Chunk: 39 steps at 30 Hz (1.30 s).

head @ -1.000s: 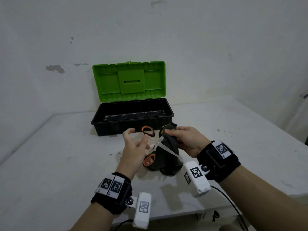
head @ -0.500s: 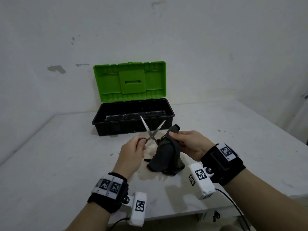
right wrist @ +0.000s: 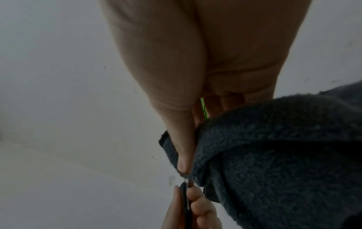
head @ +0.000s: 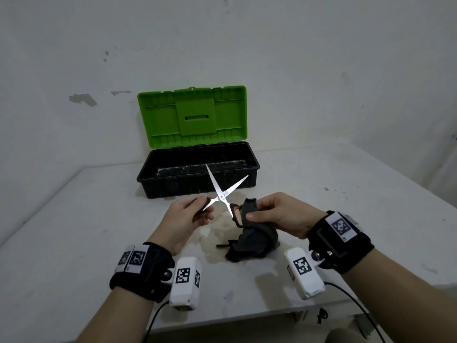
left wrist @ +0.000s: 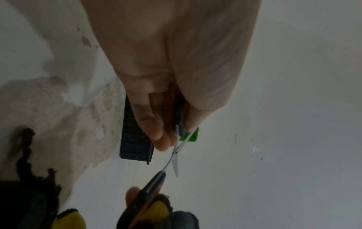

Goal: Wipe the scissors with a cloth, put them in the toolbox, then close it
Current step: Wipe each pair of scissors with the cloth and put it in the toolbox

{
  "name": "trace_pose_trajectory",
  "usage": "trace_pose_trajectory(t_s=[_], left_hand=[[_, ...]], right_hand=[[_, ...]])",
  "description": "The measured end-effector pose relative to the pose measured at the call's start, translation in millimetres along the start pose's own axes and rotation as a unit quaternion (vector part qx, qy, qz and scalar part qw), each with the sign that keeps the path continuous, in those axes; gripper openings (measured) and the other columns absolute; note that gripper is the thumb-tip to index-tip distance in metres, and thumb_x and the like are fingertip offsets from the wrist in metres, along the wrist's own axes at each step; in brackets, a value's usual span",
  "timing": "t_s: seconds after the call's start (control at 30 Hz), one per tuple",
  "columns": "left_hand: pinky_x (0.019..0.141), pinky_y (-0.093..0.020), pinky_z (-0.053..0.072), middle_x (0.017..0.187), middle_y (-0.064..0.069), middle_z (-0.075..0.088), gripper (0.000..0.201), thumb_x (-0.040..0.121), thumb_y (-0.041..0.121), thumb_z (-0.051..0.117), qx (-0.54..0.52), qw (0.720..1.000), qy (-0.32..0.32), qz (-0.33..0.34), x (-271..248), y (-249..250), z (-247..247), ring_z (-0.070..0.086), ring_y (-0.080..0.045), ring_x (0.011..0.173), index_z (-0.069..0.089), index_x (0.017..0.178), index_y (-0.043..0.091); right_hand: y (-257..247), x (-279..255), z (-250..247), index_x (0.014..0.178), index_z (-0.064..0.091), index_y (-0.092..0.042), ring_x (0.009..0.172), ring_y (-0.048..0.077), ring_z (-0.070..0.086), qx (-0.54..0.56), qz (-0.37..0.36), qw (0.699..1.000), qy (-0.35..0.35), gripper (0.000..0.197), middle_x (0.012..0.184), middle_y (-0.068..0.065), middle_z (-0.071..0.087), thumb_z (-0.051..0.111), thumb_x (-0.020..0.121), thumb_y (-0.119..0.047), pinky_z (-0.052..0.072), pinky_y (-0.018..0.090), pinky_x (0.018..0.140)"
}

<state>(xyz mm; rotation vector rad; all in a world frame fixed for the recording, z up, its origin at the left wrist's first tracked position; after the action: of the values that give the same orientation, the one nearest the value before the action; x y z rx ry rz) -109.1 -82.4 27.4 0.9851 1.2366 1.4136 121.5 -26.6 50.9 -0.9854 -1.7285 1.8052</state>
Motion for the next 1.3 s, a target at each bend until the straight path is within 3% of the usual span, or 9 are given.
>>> trace_pose_trajectory(t_s=[0.13,0.33,0.57,0.67,0.8,0.97,1.07,1.2,1.3], left_hand=[[0.060,-0.026,0.054,0.079,-0.011,0.068,0.026,0.103,0.011,0.046,-0.017,0.999,-0.003,-0.052,-1,1,0,0.062,-0.017,0.062,0.071,0.100,0.001],[0.044,-0.021,0.028,0.073,-0.006,0.055,0.017,0.099,0.014,0.053,0.006,0.999,0.002,-0.054,1,-10,3,0.035,-0.011,0.048,0.059,0.085,0.007],[0.042,-0.018,0.030,0.069,-0.002,0.053,0.014,0.099,0.017,0.060,0.068,0.997,0.033,0.022,0,-18,-1,0.033,-0.009,0.047,0.061,0.090,0.006],[0.044,-0.017,0.031,0.070,-0.002,0.054,0.014,0.099,0.016,0.059,0.082,0.995,0.032,0.056,-2,-19,6,0.034,-0.008,0.046,0.059,0.091,0.005],[0.046,-0.019,0.031,0.069,-0.001,0.054,0.013,0.099,0.015,0.058,0.086,0.993,0.019,0.073,-5,-22,18,0.035,-0.009,0.047,0.058,0.090,0.007],[0.045,-0.019,0.032,0.069,-0.001,0.054,0.013,0.100,0.017,0.057,0.109,0.991,0.005,0.079,-7,-23,24,0.036,-0.009,0.046,0.056,0.092,0.006],[0.045,-0.019,0.032,0.067,0.000,0.053,0.016,0.101,0.016,0.056,0.113,0.991,-0.005,0.073,-7,-25,26,0.036,-0.009,0.046,0.056,0.096,0.001],[0.046,-0.020,0.032,0.064,0.002,0.054,0.017,0.101,0.015,0.055,0.118,0.991,-0.010,0.066,-6,-26,28,0.037,-0.009,0.047,0.057,0.096,-0.001],[0.046,-0.021,0.031,0.062,0.003,0.052,0.014,0.101,0.016,0.055,0.125,0.990,-0.019,0.066,-6,-27,28,0.037,-0.010,0.047,0.057,0.094,0.003]], right_hand=[[4,4,5,0.085,0.075,-0.007,0.078,0.022,0.067,-0.001,-0.010,1.000,-0.013,0.011,0.087,0.013,0.072,0.067,0.087,-0.001,0.057,0.027,0.076],[-11,-3,-9,0.080,0.074,-0.010,0.073,0.018,0.068,0.010,-0.018,1.000,-0.009,0.017,0.082,0.009,0.072,0.063,0.090,-0.003,0.057,0.023,0.071],[-39,-6,-44,0.101,0.070,-0.012,0.077,0.011,0.067,0.151,-0.119,0.956,0.223,0.018,0.084,0.000,0.072,0.054,0.099,-0.020,0.055,0.023,0.069],[-27,2,-21,0.105,0.069,-0.008,0.066,0.007,0.067,0.089,-0.112,0.966,0.215,0.020,0.081,0.003,0.070,0.052,0.101,-0.018,0.054,0.019,0.059],[2,18,9,0.093,0.075,-0.014,0.076,0.018,0.069,-0.025,-0.100,0.974,0.200,0.021,0.089,0.010,0.075,0.056,0.099,-0.019,0.056,0.030,0.069],[12,24,26,0.100,0.075,-0.001,0.086,0.035,0.070,0.030,-0.097,0.981,0.164,0.024,0.099,0.027,0.072,0.061,0.096,-0.020,0.055,0.049,0.086],[13,26,28,0.102,0.074,0.001,0.083,0.031,0.069,0.063,-0.082,0.983,0.153,0.022,0.096,0.025,0.073,0.064,0.094,-0.017,0.056,0.041,0.082],[13,29,29,0.078,0.064,0.000,0.069,0.027,0.062,0.082,-0.050,0.984,0.153,0.021,0.077,0.020,0.066,0.070,0.089,-0.017,0.051,0.034,0.065],[13,30,29,0.086,0.058,0.008,0.062,0.026,0.064,0.099,-0.036,0.982,0.159,0.027,0.078,0.024,0.063,0.070,0.089,-0.015,0.052,0.030,0.059]])
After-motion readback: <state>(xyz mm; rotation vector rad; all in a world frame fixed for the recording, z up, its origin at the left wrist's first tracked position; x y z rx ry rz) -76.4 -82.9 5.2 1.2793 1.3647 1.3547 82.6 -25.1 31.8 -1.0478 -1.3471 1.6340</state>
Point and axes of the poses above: each hand's wrist, its own x-axis towards the middle knuckle, its own z-axis out of the palm, y = z × x, the point moved 1 cm from there along x, towards the middle knuckle
